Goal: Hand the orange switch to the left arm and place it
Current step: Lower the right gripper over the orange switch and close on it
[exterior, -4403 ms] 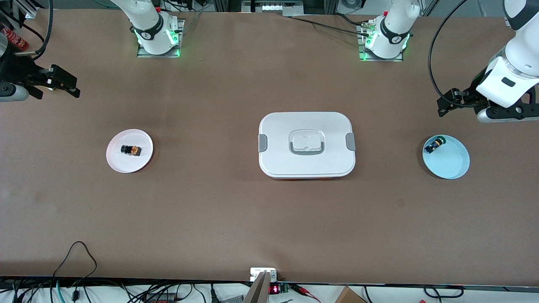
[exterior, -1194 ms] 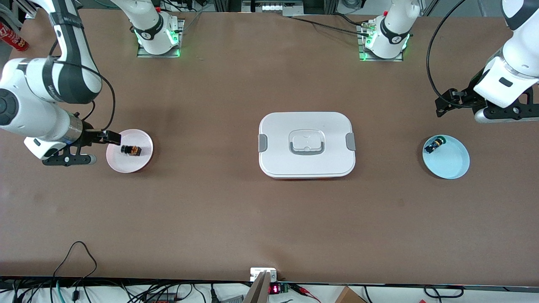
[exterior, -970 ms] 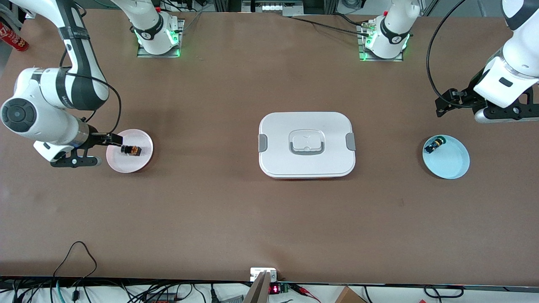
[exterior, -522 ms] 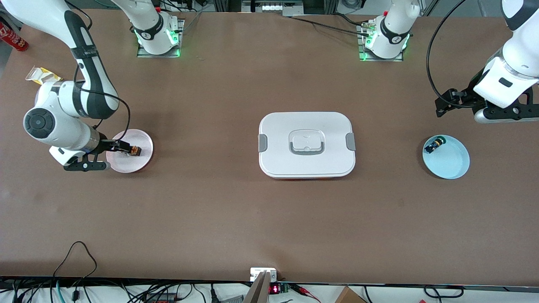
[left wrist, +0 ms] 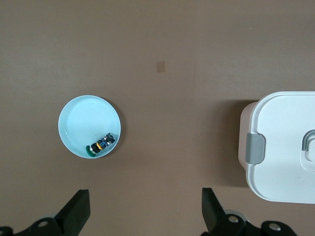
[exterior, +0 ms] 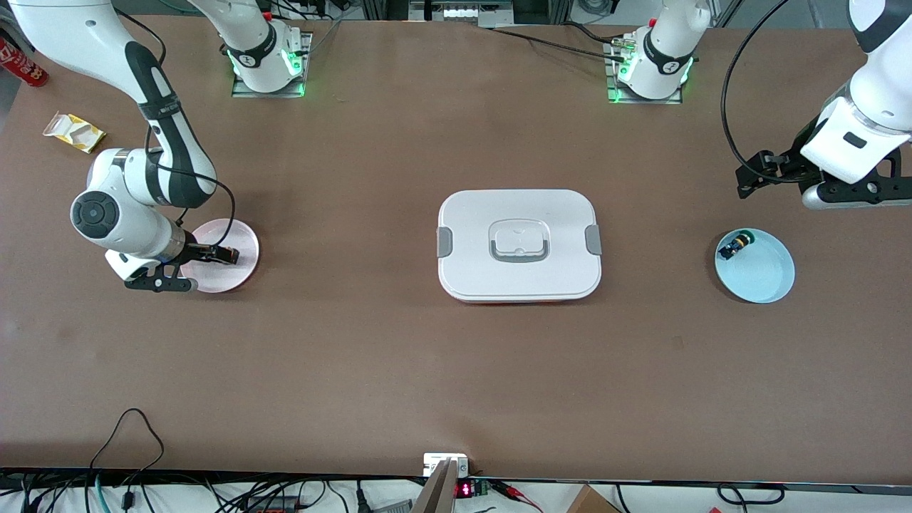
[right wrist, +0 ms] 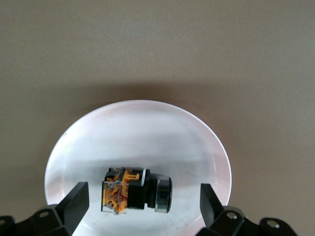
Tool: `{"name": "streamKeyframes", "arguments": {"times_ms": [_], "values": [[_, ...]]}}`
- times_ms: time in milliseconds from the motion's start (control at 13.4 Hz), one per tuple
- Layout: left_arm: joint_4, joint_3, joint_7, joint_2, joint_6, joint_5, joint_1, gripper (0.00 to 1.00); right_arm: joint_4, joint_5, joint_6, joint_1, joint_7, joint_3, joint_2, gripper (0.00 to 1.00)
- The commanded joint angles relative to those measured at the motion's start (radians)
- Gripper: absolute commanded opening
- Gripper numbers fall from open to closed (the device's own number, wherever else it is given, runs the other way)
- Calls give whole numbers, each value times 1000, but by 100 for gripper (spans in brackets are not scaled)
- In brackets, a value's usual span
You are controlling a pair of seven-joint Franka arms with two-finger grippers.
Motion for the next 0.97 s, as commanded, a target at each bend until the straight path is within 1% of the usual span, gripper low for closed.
{"name": "streamKeyframes", "arguments": {"times_ms": [0, 299, 522, 896], "values": [[32, -2, 6, 13, -22, 15, -2, 100, -27, 0, 21, -12, 20, 10, -2, 100], [32, -2, 6, 13, -22, 15, -2, 100, -27, -6, 28, -9, 17, 10, 19, 100], [32, -2, 6, 13, -22, 15, -2, 100, -27, -6, 64, -4, 17, 12, 44, 100], [32, -2, 8, 13, -22, 15, 0, 100, -29, -9, 67, -4, 14, 10, 68, 100]]}}
